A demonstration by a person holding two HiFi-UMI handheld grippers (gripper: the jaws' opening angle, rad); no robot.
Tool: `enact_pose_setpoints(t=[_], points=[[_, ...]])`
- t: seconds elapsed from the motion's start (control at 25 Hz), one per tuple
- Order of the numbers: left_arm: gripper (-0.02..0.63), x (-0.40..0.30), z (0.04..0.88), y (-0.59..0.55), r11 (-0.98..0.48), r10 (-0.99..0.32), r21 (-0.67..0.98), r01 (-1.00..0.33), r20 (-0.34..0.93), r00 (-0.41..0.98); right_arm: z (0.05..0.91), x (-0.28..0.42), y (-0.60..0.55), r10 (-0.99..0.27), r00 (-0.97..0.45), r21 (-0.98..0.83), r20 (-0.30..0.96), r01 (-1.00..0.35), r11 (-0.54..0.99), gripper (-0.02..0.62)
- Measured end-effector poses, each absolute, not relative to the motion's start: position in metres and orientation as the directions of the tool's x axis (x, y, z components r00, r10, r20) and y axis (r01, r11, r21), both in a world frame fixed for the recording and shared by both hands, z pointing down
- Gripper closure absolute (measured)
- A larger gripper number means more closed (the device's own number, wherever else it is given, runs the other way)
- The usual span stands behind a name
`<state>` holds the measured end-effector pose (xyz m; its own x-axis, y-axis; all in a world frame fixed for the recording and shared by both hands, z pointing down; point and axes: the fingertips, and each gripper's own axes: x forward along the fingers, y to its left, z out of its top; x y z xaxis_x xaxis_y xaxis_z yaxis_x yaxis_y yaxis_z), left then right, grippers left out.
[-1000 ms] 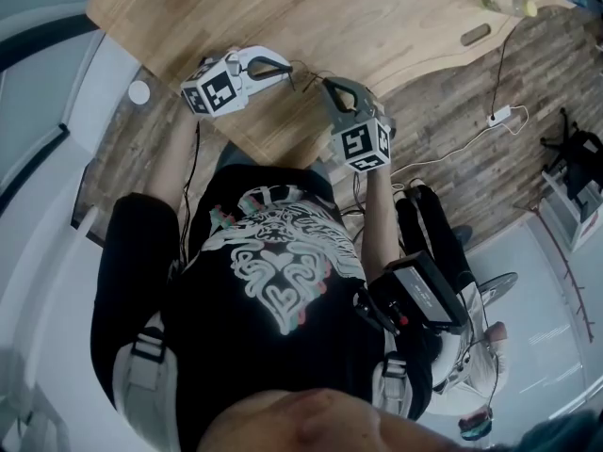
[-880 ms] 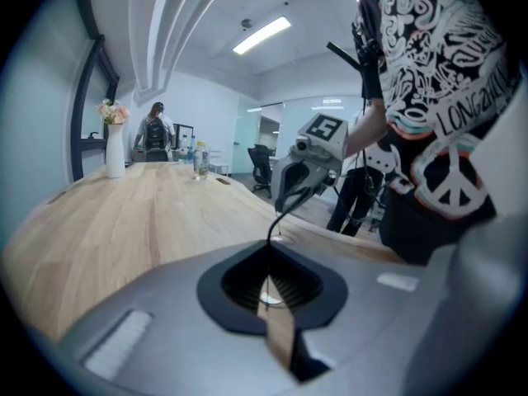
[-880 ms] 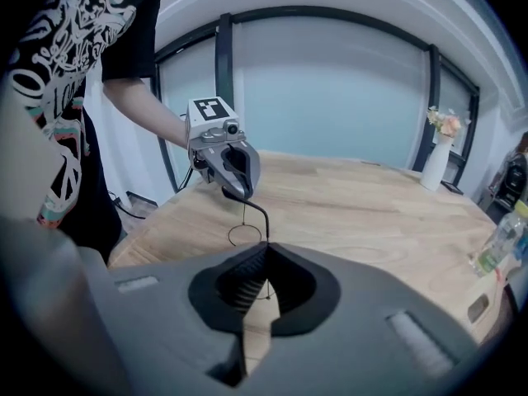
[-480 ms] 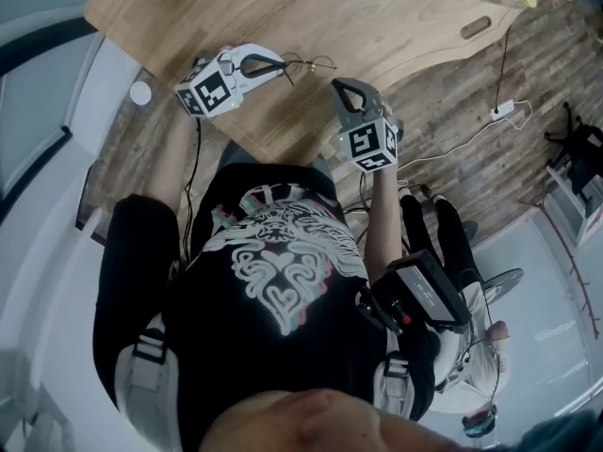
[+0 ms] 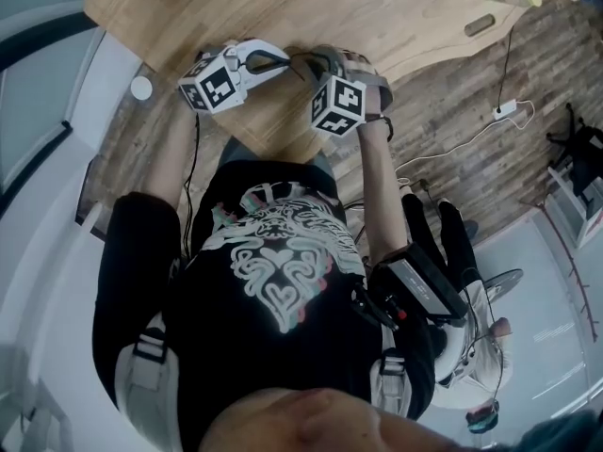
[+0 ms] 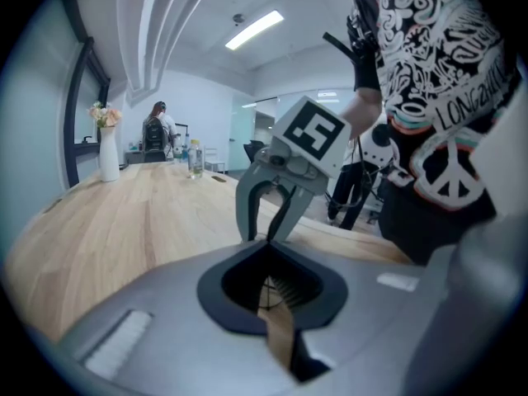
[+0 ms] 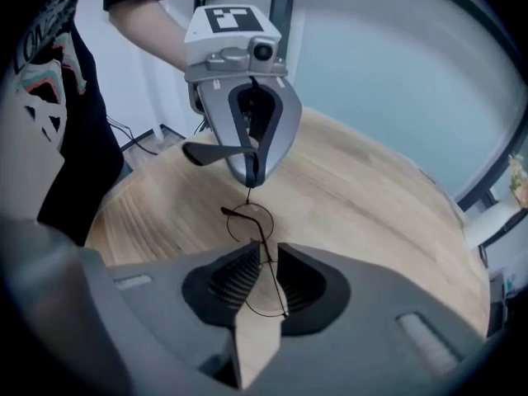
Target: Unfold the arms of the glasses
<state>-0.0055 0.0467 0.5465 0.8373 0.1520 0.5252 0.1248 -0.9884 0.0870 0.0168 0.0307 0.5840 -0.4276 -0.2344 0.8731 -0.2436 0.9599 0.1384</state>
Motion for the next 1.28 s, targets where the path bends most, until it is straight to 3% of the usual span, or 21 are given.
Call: enact_pose_setpoints(t=[0.2,0.6,1.08,1.28], points=[[0.615,-0.009,0.553,0.053,-0.985,0.172,0.071,0.160,0.553,0.815,0.597,0.007,0.034,-0.146,-0.392,0.101,0.908,-0.133,0.986,0.529],[0.615,-0.011,0.549,0.056,-0.985,0.171,0.060,0.164,0.529,0.831,0.601,-0.009,0.040,-0.117,-0.410,0.088,0.905,-0.087,0.992,0.531],[0.615,-0.031,0.547,0.044,-0.997,0.045,0.079,0.007,0.489,0.871,0.608,-0.004,0.042,-0.128,-0.369,0.068,0.921,-0.170,0.983,0.554],[0.615,-0.028,0.543,0.041,-0.997,0.037,0.074,0.003,0.459,0.888,0.611,-0.006,0.039,-0.134,-0.348,0.073,0.928,-0.184,0.980,0.566]])
